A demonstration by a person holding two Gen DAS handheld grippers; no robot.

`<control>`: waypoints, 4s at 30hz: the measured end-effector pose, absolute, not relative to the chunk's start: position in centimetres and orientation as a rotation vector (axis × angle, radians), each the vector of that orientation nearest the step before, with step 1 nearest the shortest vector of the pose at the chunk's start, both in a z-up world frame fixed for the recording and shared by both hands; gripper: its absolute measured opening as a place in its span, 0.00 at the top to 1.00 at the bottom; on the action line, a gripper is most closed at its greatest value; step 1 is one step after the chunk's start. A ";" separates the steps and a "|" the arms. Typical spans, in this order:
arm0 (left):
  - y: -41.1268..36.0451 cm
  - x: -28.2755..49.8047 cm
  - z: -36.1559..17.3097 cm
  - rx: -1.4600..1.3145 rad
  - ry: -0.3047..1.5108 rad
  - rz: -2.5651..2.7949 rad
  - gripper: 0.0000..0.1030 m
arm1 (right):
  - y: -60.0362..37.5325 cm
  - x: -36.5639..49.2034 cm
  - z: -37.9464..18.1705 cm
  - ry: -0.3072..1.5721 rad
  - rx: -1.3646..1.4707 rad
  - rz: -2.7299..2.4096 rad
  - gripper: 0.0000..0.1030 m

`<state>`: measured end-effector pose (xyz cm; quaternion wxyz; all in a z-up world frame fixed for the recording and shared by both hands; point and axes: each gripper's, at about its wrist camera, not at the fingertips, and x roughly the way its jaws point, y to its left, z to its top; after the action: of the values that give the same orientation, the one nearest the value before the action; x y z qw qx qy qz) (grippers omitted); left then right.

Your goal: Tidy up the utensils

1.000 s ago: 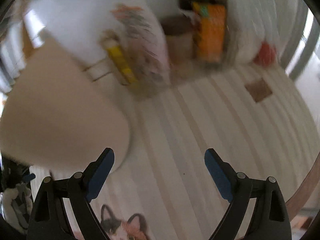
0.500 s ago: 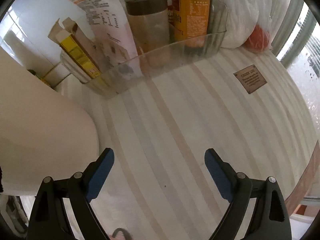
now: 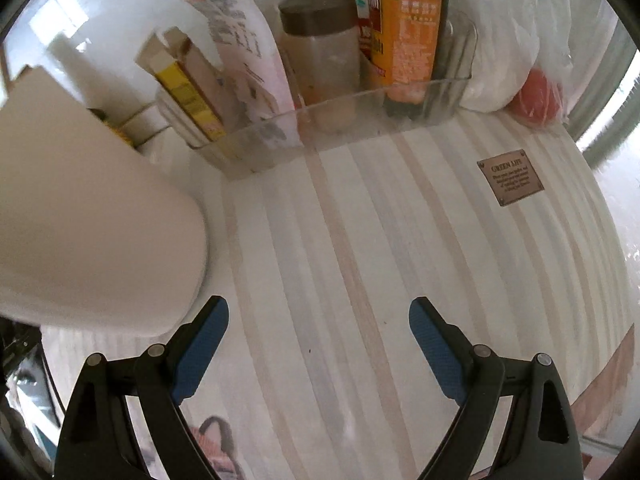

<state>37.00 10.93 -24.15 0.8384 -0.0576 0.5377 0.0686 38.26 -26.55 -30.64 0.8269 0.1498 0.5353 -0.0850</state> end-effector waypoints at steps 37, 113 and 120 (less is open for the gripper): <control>-4.2 40.3 -7.3 -0.165 0.560 -0.205 0.96 | -28.5 38.1 -21.0 0.652 0.346 0.071 0.10; 3.4 6.2 3.7 -0.024 0.670 0.078 0.00 | -16.4 1.9 3.5 0.490 0.014 0.024 0.00; 3.7 7.8 3.9 -0.036 0.699 0.081 0.00 | -16.4 3.9 4.3 0.495 -0.004 0.001 0.00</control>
<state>7.84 3.72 3.88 0.9386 -0.0178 0.3423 0.0395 3.88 -16.41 4.26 0.9695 -0.0021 0.2452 0.0006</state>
